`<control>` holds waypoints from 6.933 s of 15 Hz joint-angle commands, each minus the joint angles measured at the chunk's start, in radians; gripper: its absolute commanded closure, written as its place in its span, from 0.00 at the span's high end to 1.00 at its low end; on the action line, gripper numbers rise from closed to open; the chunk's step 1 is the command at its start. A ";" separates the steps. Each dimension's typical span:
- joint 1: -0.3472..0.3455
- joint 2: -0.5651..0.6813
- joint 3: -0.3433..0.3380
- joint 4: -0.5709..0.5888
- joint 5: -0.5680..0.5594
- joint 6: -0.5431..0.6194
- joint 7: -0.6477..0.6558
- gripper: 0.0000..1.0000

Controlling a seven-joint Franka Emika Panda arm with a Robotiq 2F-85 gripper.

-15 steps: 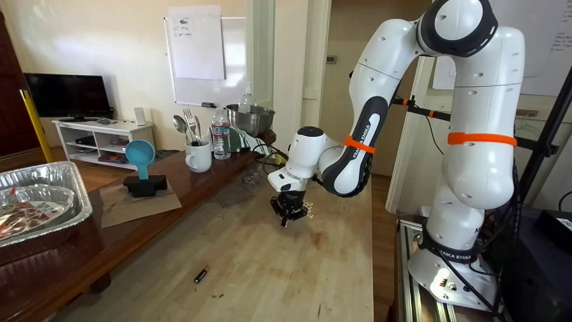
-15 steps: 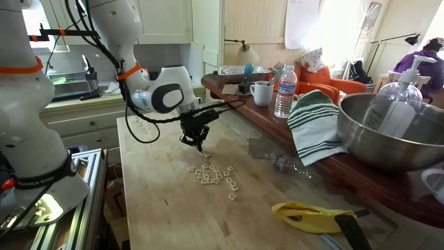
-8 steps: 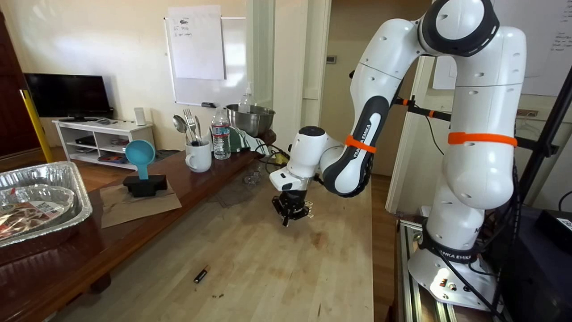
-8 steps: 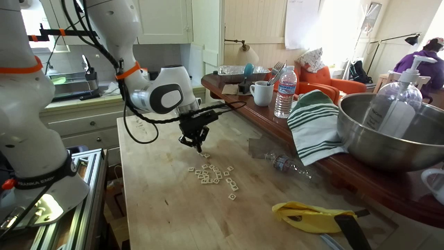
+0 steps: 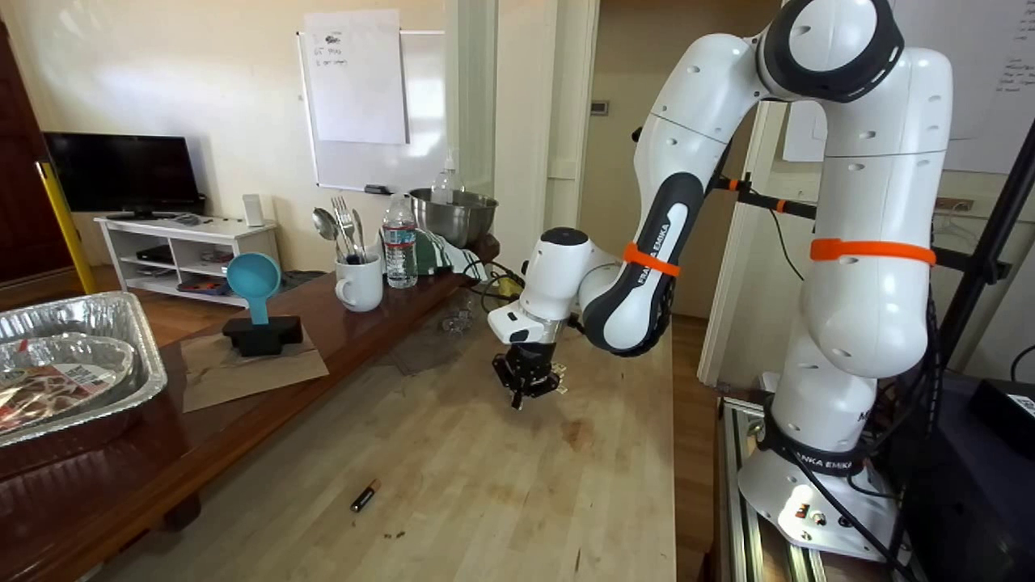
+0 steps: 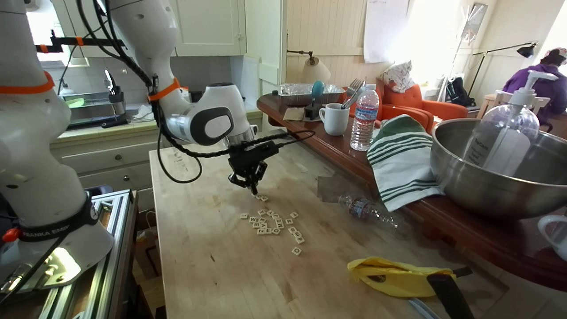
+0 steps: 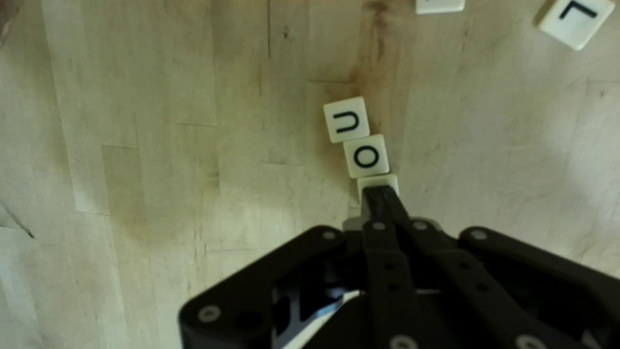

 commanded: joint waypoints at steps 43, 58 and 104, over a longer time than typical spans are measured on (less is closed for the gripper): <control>-0.012 -0.033 -0.170 0.146 0.287 -0.273 0.561 0.00; -0.116 0.136 -0.130 0.290 0.740 -0.159 0.818 0.00; -0.237 0.137 -0.038 0.204 0.559 -0.058 0.649 0.00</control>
